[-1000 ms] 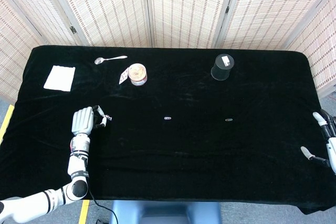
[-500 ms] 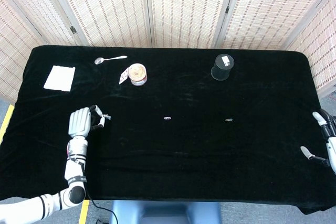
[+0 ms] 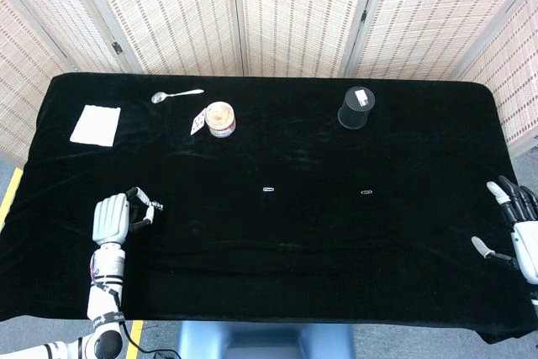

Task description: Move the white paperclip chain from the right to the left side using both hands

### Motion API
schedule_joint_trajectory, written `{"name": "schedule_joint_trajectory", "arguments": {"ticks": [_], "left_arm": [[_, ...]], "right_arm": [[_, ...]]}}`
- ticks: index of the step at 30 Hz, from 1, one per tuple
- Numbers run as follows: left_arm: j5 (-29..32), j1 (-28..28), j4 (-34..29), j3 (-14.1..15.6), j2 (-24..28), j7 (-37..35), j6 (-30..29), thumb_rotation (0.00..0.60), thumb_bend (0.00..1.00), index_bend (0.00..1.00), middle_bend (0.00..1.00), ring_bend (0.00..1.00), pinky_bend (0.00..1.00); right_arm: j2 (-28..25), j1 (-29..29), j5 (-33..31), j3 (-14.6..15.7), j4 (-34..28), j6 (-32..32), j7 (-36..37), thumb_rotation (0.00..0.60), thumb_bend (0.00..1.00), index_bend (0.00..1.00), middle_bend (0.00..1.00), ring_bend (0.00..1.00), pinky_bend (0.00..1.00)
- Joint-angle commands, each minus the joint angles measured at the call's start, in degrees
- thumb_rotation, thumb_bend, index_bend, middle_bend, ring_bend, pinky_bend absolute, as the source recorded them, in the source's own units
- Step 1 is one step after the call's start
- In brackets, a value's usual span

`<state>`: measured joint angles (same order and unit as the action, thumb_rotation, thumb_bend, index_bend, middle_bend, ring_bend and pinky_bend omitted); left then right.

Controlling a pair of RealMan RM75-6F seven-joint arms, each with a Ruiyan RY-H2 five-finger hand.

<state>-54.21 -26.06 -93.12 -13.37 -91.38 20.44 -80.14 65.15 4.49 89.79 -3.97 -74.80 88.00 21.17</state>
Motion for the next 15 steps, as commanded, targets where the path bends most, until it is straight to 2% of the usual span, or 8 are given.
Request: {"name": "schedule_joint_trajectory", "arguments": {"ticks": [1,4,5,7,9,11,15], "left_arm": [[-0.59,0.51,-0.70,0.17,-0.06,0.49,-0.79,0.600,0.69,0.81,1.00,1.00,1.00],[-1.28,1.00,-1.20,0.10,0.02,0.56,-1.52,0.600,0.68,0.81,1.00,1.00,1.00],[-2.14,1.10,-1.09,0.16,0.16,0.21,-1.66,0.600,0.66,0.79,1.00,1.00,1.00],[-3.19,1.43,-0.81,0.57,0.60,-0.76,-1.28,0.600,0.53,0.68,1.00,1.00,1.00],[-3.36,1.62,-1.14,0.77,1.44,-0.82,-0.52,0.600,0.36,0.44,1.00,1.00,1.00],[-3.77,1.84,-1.33,0.53,1.77,-1.35,-0.51,0.600,0.26,0.28,1.00,1.00,1.00],[-4.31,2.17,-1.56,0.19,2.13,-1.94,-0.46,0.600,0.21,0.21,1.00,1.00,1.00]], "right_arm": [[-0.05,-0.03,0.15,0.08,0.00,0.21,0.06,0.600,0.25,0.03,0.00,0.00,0.00],[-0.11,-0.03,0.51,0.24,-0.11,0.51,0.12,0.600,0.25,0.03,0.00,0.00,0.00],[-0.13,-0.04,0.57,0.27,-0.15,0.59,0.08,0.600,0.25,0.03,0.00,0.00,0.00],[-0.12,-0.05,0.53,0.26,-0.19,0.67,-0.01,0.600,0.25,0.03,0.00,0.00,0.00],[-0.09,-0.03,0.44,0.26,-0.18,0.64,-0.05,0.600,0.25,0.03,0.00,0.00,0.00],[-0.05,0.05,0.36,0.31,-0.11,0.42,-0.13,0.600,0.25,0.03,0.00,0.00,0.00],[-0.11,0.20,0.15,0.36,-0.22,0.02,-0.25,0.600,0.25,0.03,0.00,0.00,0.00]]}}
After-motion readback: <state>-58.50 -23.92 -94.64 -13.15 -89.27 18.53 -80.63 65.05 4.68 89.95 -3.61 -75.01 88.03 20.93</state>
